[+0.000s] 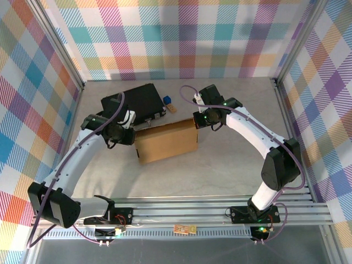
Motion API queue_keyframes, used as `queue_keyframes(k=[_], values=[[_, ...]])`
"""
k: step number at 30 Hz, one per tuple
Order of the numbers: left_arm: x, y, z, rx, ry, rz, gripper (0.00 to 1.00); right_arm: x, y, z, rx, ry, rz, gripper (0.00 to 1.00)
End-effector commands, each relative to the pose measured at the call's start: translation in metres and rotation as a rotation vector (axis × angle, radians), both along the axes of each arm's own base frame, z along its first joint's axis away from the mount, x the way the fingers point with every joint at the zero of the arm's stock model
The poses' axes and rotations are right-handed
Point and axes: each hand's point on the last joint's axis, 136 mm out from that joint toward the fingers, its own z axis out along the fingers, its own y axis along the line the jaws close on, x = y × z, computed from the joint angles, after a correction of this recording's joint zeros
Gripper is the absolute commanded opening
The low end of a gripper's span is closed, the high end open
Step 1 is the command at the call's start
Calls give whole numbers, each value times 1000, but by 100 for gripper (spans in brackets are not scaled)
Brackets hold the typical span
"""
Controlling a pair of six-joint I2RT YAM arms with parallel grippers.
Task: Fold the paper box
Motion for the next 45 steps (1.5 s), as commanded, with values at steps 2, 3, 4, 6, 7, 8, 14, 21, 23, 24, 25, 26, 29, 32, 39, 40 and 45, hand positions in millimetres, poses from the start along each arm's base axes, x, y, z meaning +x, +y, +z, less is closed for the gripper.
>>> queue_keyframes(k=[2,3,4,6,7,8,14,21,23,24,25,26,29,32,39,40,45], values=[[11,-8,13,-18,-40,-6,23,-22,-12,-22,-67,126,13,0],[11,-8,14,-22,-37,-1,20,-22,-12,-22,-67,126,16,0],[11,-8,15,-23,-34,2,19,-22,-12,-23,-67,127,14,0],[11,-8,17,-27,-27,11,19,-22,-11,-22,-66,126,17,0],[11,-9,19,-30,-24,16,21,-22,-11,-22,-68,128,17,0],[11,-8,20,-31,-22,20,25,-22,-11,-22,-68,127,18,0],[10,-7,17,-25,-14,31,26,-21,-10,-22,-66,129,21,0],[9,-4,12,-1,-8,23,27,-19,-10,-22,-67,130,21,0],[9,-3,10,10,-6,17,27,-19,-10,-22,-66,130,20,0],[9,-1,8,19,-6,15,27,-19,-11,-23,-66,133,19,0],[9,0,6,28,-4,13,29,-20,-11,-24,-65,136,19,0],[10,1,5,36,-4,11,31,-19,-11,-24,-64,136,17,0],[11,4,2,58,-9,7,31,-19,-10,-23,-58,135,18,0],[14,3,-2,64,-15,-8,26,-19,-11,-24,-57,139,17,0],[20,-5,-1,23,-47,-31,18,-18,-11,-25,-55,148,15,0],[21,-6,0,18,-51,-32,17,-18,-11,-25,-55,147,14,0],[20,-10,9,-18,-50,-13,12,-16,-11,-23,-58,150,5,0]])
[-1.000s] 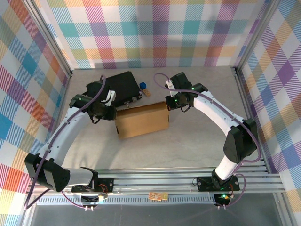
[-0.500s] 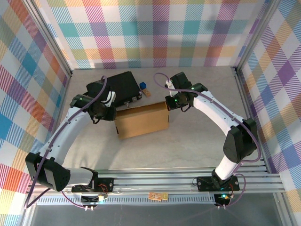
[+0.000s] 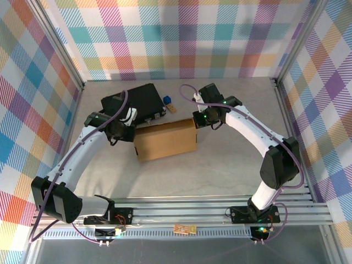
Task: Fold the paper box
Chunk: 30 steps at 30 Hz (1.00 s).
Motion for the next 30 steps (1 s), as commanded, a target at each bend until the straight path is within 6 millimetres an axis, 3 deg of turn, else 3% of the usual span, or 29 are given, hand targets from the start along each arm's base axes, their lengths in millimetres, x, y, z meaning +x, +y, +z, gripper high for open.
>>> queue_keyframes(k=[1,14,30], values=[[2,-10,13,-52,-10,4,10,-15,-12,-21,-68,119,-8,0],[-14,-21,23,-195,200,185,5,-16,-11,-14,-75,150,-14,0],[-12,-23,43,-195,234,196,7,-9,-5,5,-75,171,9,0]])
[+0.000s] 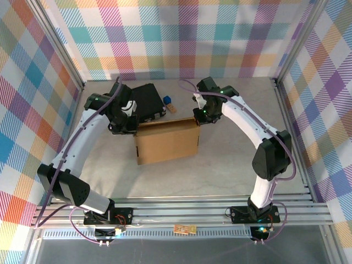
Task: Fold the paper box
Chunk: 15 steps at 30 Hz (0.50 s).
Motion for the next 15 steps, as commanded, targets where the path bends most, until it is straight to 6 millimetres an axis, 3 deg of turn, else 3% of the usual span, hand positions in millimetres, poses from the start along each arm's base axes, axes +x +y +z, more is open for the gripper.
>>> queue_keyframes(k=[1,15], values=[[-5,0,9,-20,26,17,7,-8,1,4,11,39,16,0],[-1,-2,20,-119,94,93,8,-8,4,7,45,46,11,0]])
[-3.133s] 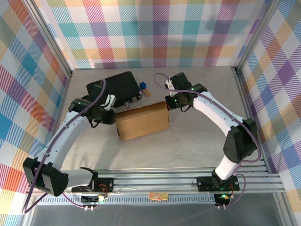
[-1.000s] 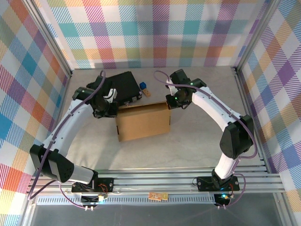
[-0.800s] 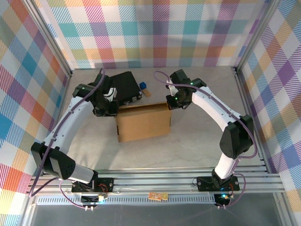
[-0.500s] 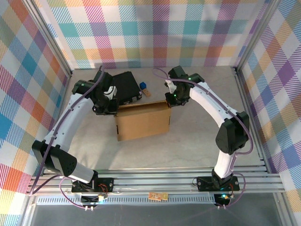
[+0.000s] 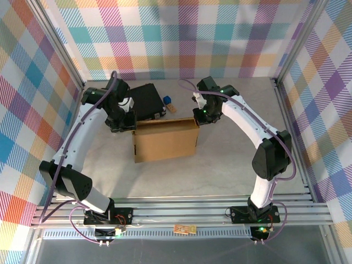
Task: Fold the paper box
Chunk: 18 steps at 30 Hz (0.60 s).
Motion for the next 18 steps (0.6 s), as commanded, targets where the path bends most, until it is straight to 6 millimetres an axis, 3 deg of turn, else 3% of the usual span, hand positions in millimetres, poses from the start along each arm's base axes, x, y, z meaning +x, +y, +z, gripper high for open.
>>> queue_keyframes(k=[1,18], values=[[-4,-4,7,-55,36,37,8,-3,3,4,32,22,3,0],[0,-6,11,-95,104,141,3,-2,6,15,53,14,7,0]])
